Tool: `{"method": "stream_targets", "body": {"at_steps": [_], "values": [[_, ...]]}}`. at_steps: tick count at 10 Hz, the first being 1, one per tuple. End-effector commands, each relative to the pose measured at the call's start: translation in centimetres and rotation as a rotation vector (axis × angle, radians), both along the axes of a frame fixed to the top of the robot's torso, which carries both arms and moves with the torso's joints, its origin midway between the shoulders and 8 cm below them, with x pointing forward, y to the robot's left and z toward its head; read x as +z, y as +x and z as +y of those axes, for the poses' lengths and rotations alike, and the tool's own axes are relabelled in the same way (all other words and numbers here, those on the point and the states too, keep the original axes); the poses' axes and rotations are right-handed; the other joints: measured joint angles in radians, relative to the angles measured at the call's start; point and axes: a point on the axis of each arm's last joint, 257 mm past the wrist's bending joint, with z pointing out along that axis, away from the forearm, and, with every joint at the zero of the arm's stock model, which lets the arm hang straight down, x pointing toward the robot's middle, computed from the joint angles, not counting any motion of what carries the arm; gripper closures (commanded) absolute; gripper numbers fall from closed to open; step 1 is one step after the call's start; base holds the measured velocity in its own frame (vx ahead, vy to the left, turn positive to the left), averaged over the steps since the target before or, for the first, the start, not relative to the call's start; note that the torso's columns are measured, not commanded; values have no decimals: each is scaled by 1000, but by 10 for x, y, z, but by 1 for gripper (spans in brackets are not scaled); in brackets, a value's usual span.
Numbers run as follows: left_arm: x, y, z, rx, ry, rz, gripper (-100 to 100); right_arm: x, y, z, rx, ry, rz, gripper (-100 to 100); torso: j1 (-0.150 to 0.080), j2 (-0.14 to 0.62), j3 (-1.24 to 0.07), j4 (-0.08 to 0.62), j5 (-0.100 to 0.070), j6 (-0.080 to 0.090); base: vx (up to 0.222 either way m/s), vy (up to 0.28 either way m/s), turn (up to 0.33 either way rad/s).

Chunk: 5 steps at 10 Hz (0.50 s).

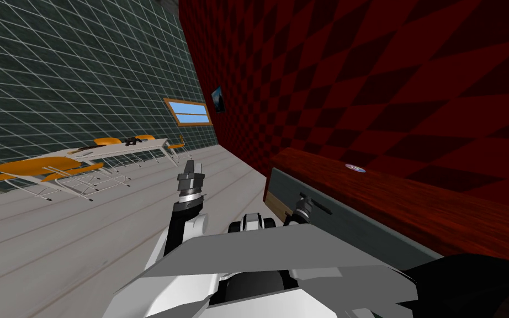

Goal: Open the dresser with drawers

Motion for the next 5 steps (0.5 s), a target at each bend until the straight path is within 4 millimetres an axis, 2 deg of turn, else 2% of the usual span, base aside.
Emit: {"method": "stream_targets", "body": {"at_steps": [1, 3, 4, 5], "values": [[0, 0, 0, 0, 0, 0, 0, 3, -2, 8, 3, -1, -2, 100, 1, 0, 2, -4, -6, -2, -137, 149, -12], [0, 0, 0, 0, 0, 0, 0, 7, -4, 15, 6, -2, -4, 100, -4, -1, 1, -2, -4, -1, -148, 158, -9], [0, 0, 0, 0, 0, 0, 0, 7, -4, 12, 3, -5, -6, 100, -4, -2, -1, -1, -3, 0, -70, 83, -5], [0, 0, 0, 0, 0, 0, 0, 5, -7, 18, 7, -2, 2, 100, -8, -6, -4, -1, -1, 0, -91, 111, -7]]}}
